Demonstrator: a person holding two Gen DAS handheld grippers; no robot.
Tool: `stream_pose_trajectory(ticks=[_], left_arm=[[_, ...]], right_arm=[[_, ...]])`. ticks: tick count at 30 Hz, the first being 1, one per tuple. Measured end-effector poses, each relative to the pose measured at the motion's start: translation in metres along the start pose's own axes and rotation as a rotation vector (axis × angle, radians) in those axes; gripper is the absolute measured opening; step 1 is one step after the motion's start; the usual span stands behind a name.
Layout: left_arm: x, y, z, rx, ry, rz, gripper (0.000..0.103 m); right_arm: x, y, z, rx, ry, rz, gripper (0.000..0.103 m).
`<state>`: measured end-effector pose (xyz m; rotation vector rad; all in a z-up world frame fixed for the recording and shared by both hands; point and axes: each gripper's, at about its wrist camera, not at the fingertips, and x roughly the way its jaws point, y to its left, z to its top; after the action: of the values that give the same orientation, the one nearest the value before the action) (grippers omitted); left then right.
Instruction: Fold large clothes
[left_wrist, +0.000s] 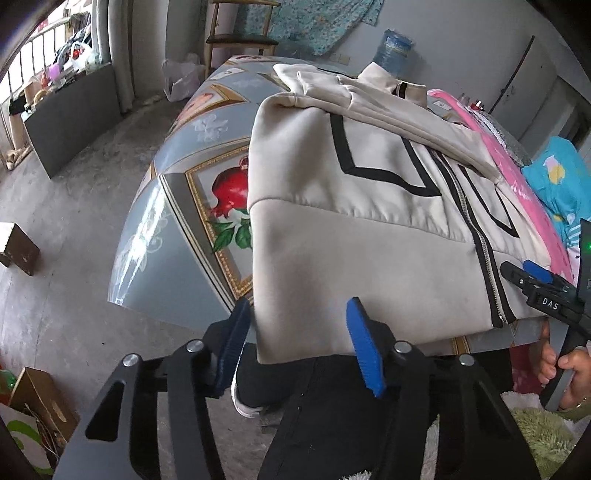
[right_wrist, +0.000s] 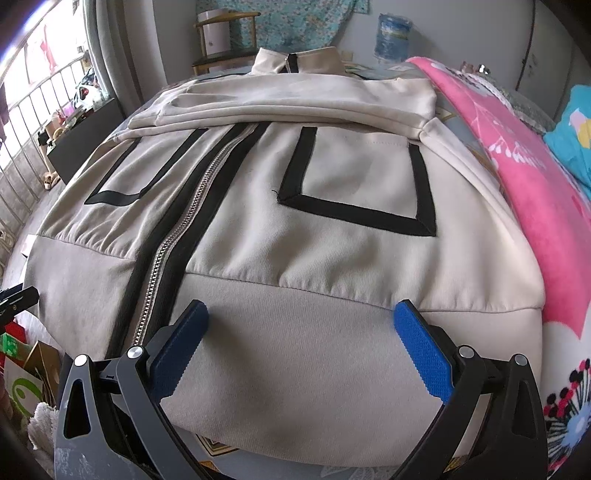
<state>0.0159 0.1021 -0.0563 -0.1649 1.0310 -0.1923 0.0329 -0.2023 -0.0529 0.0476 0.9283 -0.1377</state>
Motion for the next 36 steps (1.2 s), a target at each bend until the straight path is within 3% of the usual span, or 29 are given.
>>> stream_pose_trajectory(ticks=[3, 5, 8, 12, 17, 21, 25, 30, 32, 36], left_arm=[[0.000, 0.006, -0.001, -0.037, 0.007, -0.044, 0.052], [-0.002, 0.008, -0.001, -0.064, 0.000, -0.105, 0.043], [-0.009, 0.009, -0.002, -0.081, -0.026, -0.180, 0.043], [-0.003, 0.012, -0.001, -0.096, -0.004, -0.175, 0.041], [-0.006, 0.011, 0.001, -0.074, -0.010, -0.169, 0.030], [-0.007, 0.013, 0.000, -0.058, -0.016, -0.170, 0.024], [-0.006, 0.013, 0.000, -0.028, -0.015, -0.168, 0.023], [-0.005, 0.011, -0.001, 0.014, -0.012, -0.158, 0.023], [-0.005, 0.012, -0.001, 0.015, -0.012, -0.158, 0.023], [-0.006, 0.013, -0.003, 0.009, -0.020, -0.152, 0.023]], right_arm=[[0.000, 0.000, 0.000, 0.000, -0.001, 0.000, 0.097], [0.000, 0.000, 0.000, 0.000, 0.000, 0.000, 0.097], [0.000, 0.000, 0.000, 0.001, 0.001, 0.001, 0.097], [-0.001, -0.002, 0.000, 0.000, 0.003, 0.009, 0.097], [-0.016, -0.020, -0.010, 0.068, 0.017, 0.059, 0.096], [-0.036, -0.055, -0.027, 0.187, 0.028, 0.063, 0.082], [-0.061, -0.089, -0.040, 0.282, 0.010, -0.003, 0.074], [-0.079, -0.114, -0.049, 0.345, -0.013, -0.067, 0.063], [-0.080, -0.122, -0.052, 0.365, -0.008, -0.070, 0.061], [-0.075, -0.126, -0.064, 0.403, 0.027, -0.056, 0.047]])
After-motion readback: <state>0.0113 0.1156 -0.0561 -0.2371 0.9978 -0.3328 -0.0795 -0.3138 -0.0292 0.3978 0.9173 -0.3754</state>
